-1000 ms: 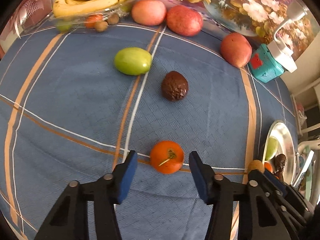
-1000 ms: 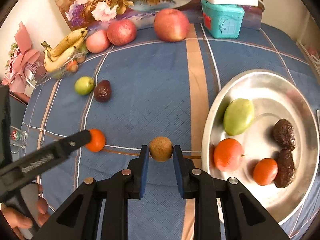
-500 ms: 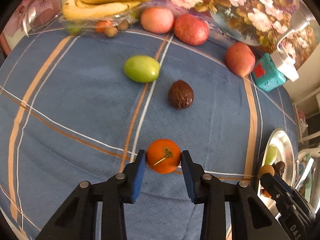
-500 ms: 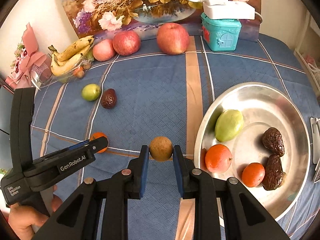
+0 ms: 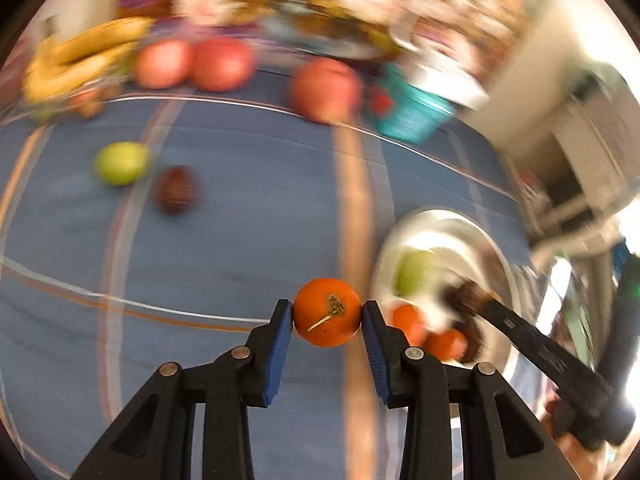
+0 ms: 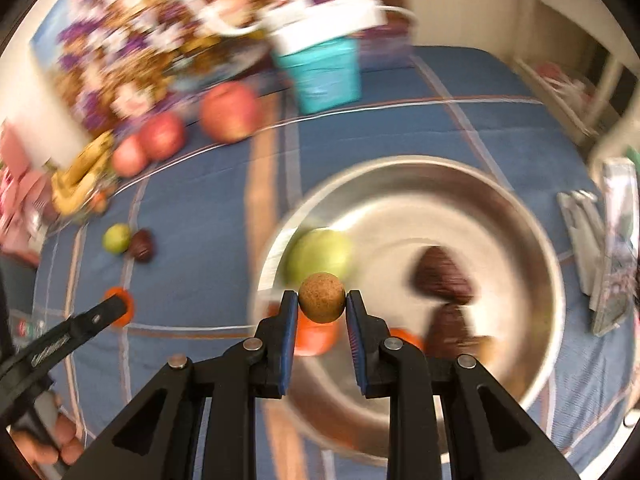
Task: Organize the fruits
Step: 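Carry the kiwi and orange into the steel plate and open both tools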
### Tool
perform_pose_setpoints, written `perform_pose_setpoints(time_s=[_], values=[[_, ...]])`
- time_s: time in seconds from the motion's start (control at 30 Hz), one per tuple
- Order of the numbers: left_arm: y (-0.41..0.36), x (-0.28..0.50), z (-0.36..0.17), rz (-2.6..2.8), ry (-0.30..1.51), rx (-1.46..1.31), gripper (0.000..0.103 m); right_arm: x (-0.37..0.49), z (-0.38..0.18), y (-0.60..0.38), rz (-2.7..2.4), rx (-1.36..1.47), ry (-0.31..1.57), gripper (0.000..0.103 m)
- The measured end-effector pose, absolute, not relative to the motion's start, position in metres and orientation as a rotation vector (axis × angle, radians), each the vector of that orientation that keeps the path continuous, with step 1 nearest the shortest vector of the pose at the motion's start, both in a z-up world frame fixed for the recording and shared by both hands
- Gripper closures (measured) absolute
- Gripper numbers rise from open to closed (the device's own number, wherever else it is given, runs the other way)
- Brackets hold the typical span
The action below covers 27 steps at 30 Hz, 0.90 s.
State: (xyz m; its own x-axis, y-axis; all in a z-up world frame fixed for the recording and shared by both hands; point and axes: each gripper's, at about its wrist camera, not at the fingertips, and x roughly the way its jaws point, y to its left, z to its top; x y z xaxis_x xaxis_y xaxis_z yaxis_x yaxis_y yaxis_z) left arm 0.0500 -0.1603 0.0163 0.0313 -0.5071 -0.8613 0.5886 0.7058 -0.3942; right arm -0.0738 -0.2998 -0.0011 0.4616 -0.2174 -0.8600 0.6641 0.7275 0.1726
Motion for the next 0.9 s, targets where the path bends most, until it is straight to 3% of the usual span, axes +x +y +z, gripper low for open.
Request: perform_pose_setpoints(time_s=[0.43, 0.57, 0.9], values=[[-0.205, 0.006, 0.009, -0.984, 1.368, 0.168, 0.063, -0.113, 0.002, -0.336, -0.657, 0.615, 0.915, 0.077], [-0.200, 0.008, 0.009, -0.980, 1.371, 0.155, 0.049, -0.112, 0.000, -0.335, -0.648, 0.624, 0.919, 0.077], [-0.191, 0.019, 0.008, -0.920, 1.363, 0.150, 0.049, -0.112, -0.002, -0.336, -0.653, 0.637, 0.926, 0.076]])
